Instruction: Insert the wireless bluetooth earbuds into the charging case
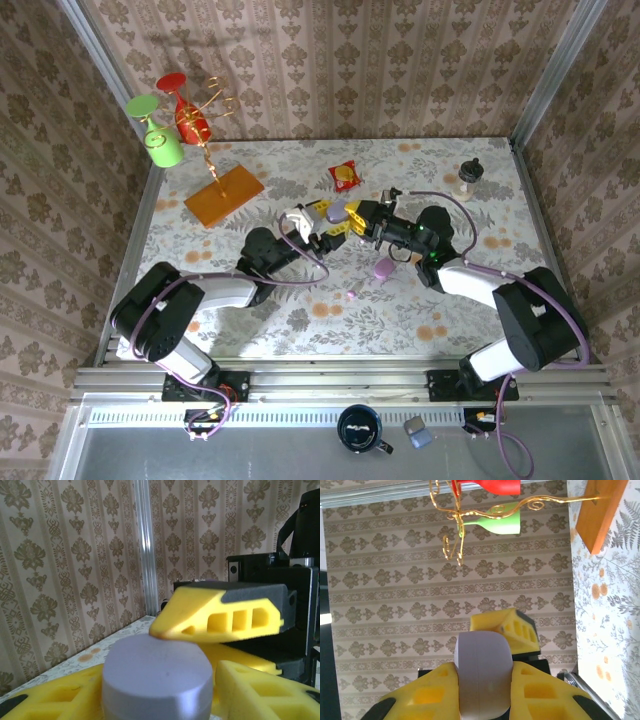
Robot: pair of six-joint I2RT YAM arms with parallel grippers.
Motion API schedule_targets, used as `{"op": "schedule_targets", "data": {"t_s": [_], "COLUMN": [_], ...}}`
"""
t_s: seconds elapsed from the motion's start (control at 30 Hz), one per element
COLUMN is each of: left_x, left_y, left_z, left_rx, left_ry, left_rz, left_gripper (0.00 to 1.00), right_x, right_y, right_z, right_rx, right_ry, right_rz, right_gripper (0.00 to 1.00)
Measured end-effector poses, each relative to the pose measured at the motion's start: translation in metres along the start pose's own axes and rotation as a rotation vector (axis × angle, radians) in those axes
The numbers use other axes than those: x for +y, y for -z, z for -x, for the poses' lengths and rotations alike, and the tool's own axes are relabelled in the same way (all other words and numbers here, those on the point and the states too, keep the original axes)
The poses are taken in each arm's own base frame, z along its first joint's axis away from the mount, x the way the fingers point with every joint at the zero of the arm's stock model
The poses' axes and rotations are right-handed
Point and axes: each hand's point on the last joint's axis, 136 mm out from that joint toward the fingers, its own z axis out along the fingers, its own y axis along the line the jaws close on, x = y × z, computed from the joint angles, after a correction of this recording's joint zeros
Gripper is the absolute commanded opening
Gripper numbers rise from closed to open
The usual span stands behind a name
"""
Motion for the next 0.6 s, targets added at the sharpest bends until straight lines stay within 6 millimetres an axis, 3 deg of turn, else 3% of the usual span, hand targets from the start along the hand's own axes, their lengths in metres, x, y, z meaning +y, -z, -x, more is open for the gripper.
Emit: {"op": "schedule_targets", "data": {"t_s": [0.6], "left_x": [0.0010], "left_y": [-0.0005], "left_z": [-0.0053], "left_rx": [0.011], "left_ry": [-0.038], "left_rz": [0.003], "left_gripper": [0.55], "right_x": [-0.0052], "right_y": [-0.0002], "right_z": [0.0008], "right_rx": [0.011], "right_ry": [-0.025], "right_rz": [-0.010], "right_gripper": [0.00]}}
